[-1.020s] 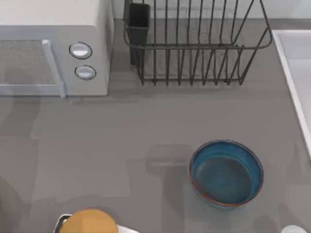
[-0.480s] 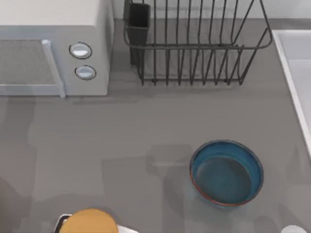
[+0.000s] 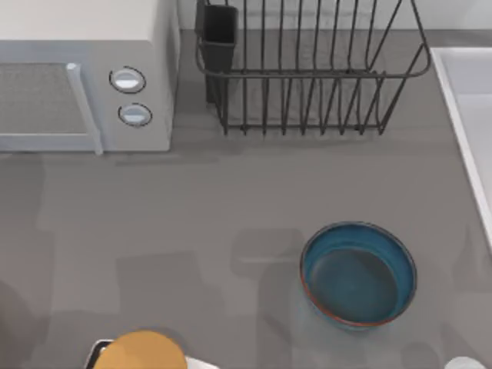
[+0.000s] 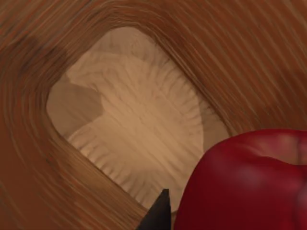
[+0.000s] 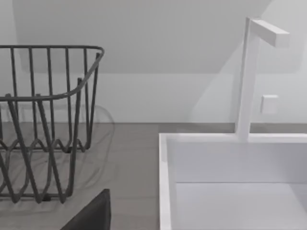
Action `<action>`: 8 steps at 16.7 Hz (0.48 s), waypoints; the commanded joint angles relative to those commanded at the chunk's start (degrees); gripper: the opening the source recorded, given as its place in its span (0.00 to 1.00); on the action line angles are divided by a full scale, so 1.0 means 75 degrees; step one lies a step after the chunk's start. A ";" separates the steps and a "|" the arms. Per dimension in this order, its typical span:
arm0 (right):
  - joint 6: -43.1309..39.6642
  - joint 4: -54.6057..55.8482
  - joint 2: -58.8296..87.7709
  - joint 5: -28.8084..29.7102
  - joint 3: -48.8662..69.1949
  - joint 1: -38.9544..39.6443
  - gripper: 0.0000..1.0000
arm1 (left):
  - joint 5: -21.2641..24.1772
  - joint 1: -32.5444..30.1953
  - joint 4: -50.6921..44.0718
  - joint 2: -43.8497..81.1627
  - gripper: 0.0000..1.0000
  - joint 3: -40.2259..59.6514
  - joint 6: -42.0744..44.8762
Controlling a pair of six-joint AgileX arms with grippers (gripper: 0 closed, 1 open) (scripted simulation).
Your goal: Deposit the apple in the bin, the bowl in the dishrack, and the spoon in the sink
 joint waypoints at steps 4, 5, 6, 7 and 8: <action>0.0000 0.0000 0.0000 0.0000 0.0000 0.0000 1.00 | 0.0000 0.0000 0.0000 0.0000 0.23 0.0000 0.0000; 0.0000 0.0000 0.0000 0.0000 0.0000 0.0000 1.00 | 0.0000 0.0000 0.0000 0.0000 0.30 0.0000 0.0000; 0.0000 0.0000 0.0000 0.0000 0.0000 0.0000 1.00 | 0.0000 0.0000 0.0000 0.0000 0.38 0.0000 0.0000; 0.0000 0.0000 0.0000 0.0000 0.0000 0.0000 1.00 | 0.0000 0.0000 0.0000 0.0000 0.45 0.0000 0.0000; 0.0000 0.0000 0.0000 0.0000 0.0000 0.0000 1.00 | 0.0000 0.0000 0.0000 0.0000 0.53 0.0000 0.0000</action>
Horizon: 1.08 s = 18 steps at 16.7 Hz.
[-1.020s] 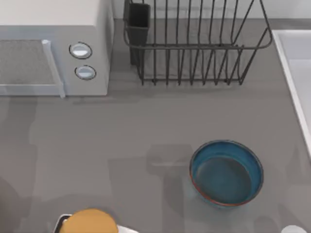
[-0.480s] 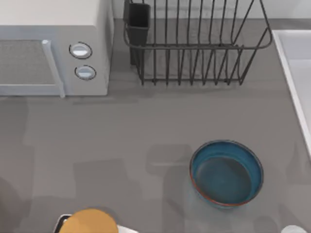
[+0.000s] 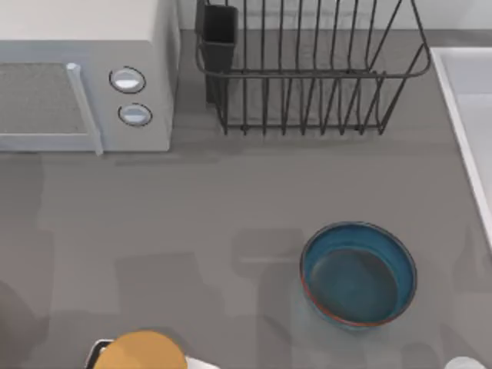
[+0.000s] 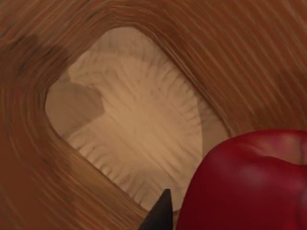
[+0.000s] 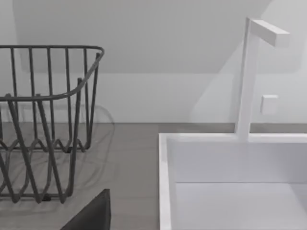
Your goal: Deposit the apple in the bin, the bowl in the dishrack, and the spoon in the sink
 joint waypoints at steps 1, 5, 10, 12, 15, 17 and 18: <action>0.0000 0.0000 0.0000 0.0000 0.0000 0.0000 1.00 | 0.0000 0.0000 0.0000 0.0000 0.60 0.0000 0.0000; 0.0000 0.0000 0.0000 0.0000 0.0000 0.0000 1.00 | 0.0000 0.0000 0.0000 0.0000 0.90 0.0000 0.0000; 0.0000 0.0000 0.0000 0.0000 0.0000 0.0000 1.00 | 0.0000 0.0000 0.0000 0.0000 1.00 0.0000 0.0000; 0.0000 0.0000 0.0000 0.0000 0.0000 0.0000 1.00 | 0.0000 0.0000 0.0000 0.0000 1.00 0.0000 0.0000; 0.0000 0.0000 0.0000 0.0000 0.0000 0.0000 1.00 | 0.0000 -0.0009 -0.0002 0.0002 1.00 0.0003 -0.0001; 0.0000 0.0000 0.0000 0.0000 0.0000 0.0000 1.00 | 0.0029 -0.0009 0.0044 -0.0047 1.00 0.0003 -0.0072; 0.0000 0.0000 0.0000 0.0000 0.0000 0.0000 1.00 | 0.0085 -0.0007 0.0134 -0.0147 1.00 0.0002 -0.0219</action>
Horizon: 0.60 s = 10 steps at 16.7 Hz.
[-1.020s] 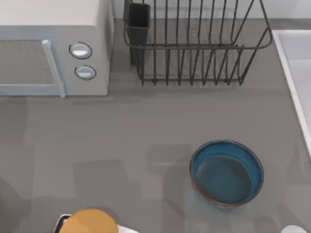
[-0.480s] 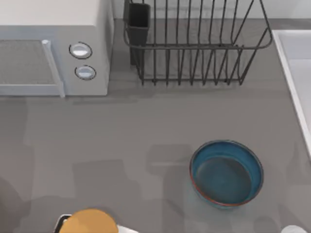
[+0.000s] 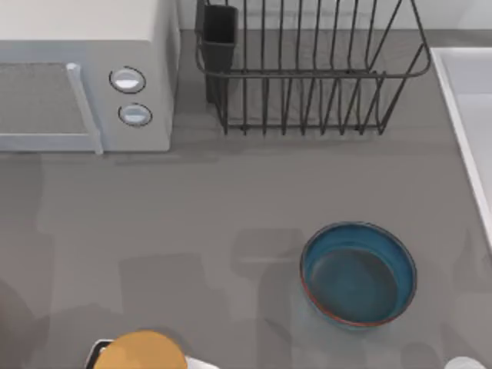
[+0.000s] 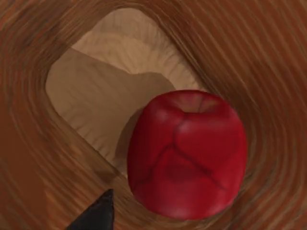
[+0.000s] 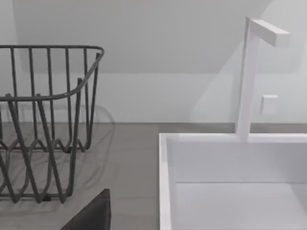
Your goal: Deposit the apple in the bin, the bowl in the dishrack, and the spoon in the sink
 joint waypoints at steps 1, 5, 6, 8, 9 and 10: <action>0.0000 0.0000 0.0000 0.0000 0.0000 0.0000 1.00 | 0.0083 0.0003 0.0134 -0.0148 1.00 -0.0006 -0.0223; 0.0000 0.0000 0.0000 0.0000 0.0000 0.0000 1.00 | 0.0617 0.0038 0.1057 -0.1195 1.00 -0.0183 -0.1957; 0.0000 0.0000 0.0000 0.0000 0.0000 0.0000 1.00 | 0.0777 0.0048 0.1352 -0.1542 1.00 -0.0283 -0.2588; 0.0000 0.0000 0.0000 0.0000 0.0000 0.0000 1.00 | 0.1105 0.0062 0.1990 -0.2310 1.00 -0.0576 -0.4099; 0.0000 0.0000 0.0000 0.0000 0.0000 0.0000 1.00 | 0.1267 0.0062 0.2327 -0.2726 1.00 -0.0775 -0.4976; 0.0000 0.0000 0.0000 0.0000 0.0000 0.0000 1.00 | 0.1426 0.0057 0.2673 -0.3159 1.00 -0.1006 -0.5922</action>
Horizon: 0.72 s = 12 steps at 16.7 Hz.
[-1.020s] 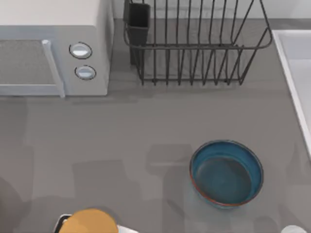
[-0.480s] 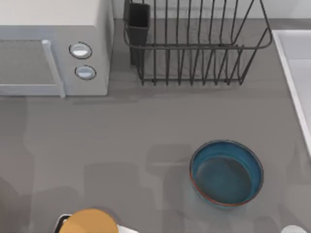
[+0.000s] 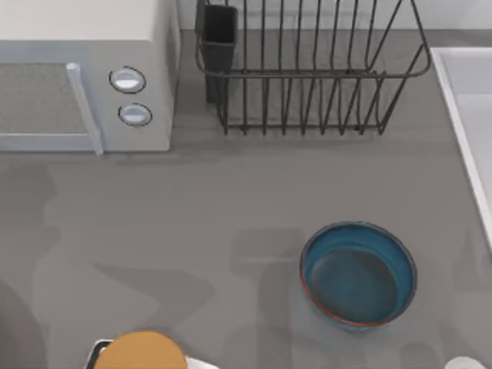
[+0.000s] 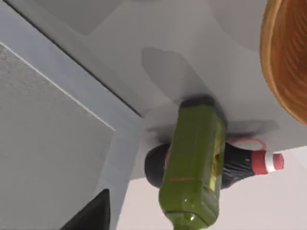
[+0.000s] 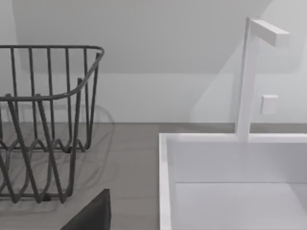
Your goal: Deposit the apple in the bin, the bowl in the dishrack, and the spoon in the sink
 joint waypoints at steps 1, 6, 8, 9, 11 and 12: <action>0.0000 0.0000 0.0000 0.0000 0.0000 0.0000 1.00 | 0.0154 -0.0011 0.0353 -0.0448 1.00 -0.0264 -0.1006; 0.0000 0.0000 0.0000 0.0000 0.0000 0.0000 1.00 | 0.0819 -0.0169 0.2139 -0.2819 1.00 -0.2013 -0.6603; 0.0000 0.0000 0.0000 0.0000 0.0000 0.0000 1.00 | 0.1022 -0.0277 0.2820 -0.3771 1.00 -0.2818 -0.8939; 0.0000 0.0000 0.0000 0.0000 0.0000 0.0000 1.00 | 0.1108 -0.0340 0.3149 -0.4241 1.00 -0.3224 -1.0077; 0.0000 0.0000 0.0000 0.0000 0.0000 0.0000 1.00 | 0.1251 -0.0475 0.3778 -0.5159 1.00 -0.4017 -1.2222; 0.0000 0.0000 0.0000 0.0000 0.0000 0.0000 1.00 | 0.1307 -0.0547 0.4074 -0.5599 1.00 -0.4396 -1.3208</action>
